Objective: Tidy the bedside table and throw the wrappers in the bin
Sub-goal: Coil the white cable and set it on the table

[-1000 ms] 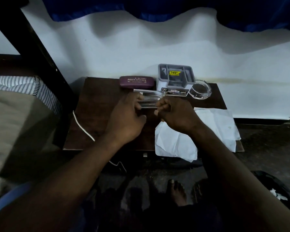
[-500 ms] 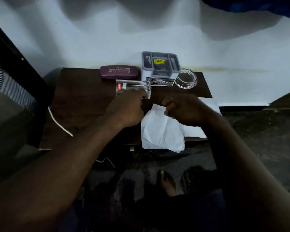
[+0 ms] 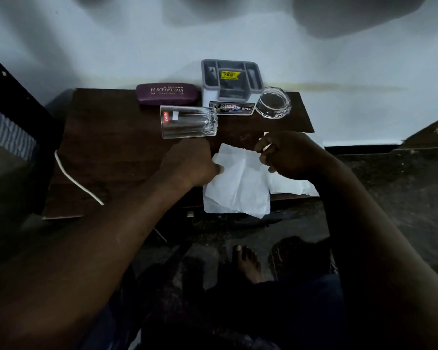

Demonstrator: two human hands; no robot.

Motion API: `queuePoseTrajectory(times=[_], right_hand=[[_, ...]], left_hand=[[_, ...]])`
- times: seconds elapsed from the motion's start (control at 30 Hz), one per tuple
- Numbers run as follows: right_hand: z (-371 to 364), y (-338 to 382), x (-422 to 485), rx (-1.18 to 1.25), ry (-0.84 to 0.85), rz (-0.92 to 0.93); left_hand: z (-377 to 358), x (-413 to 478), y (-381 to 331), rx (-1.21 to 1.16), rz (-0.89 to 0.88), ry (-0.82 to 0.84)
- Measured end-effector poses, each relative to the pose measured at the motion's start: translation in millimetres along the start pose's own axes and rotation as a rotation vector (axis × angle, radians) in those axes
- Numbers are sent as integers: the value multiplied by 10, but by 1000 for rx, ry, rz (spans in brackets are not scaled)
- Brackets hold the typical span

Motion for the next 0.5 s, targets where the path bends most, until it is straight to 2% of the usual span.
queuePoseTrajectory(times=[0.17,0.33,0.5], right_hand=[[29,-211,-29,24,-18,-111],[-28,-292,-8,36,36,-111],[-50,-297,19,77,46,-100]], left_hand=[[-41,54,-82,-19,64,62],[0,56,-173,-81,81,64],[47,4,-231,-491,178,116]])
Point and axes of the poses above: each hand's wrist, its own x-axis towards the middle knuckle, its own z-axis out of the back of the hand, y = z × x, the point moved 1 cm from there along x, towards the middle knuckle, and after that the axes turned 5 degrees about z, right-handed, at the moved point
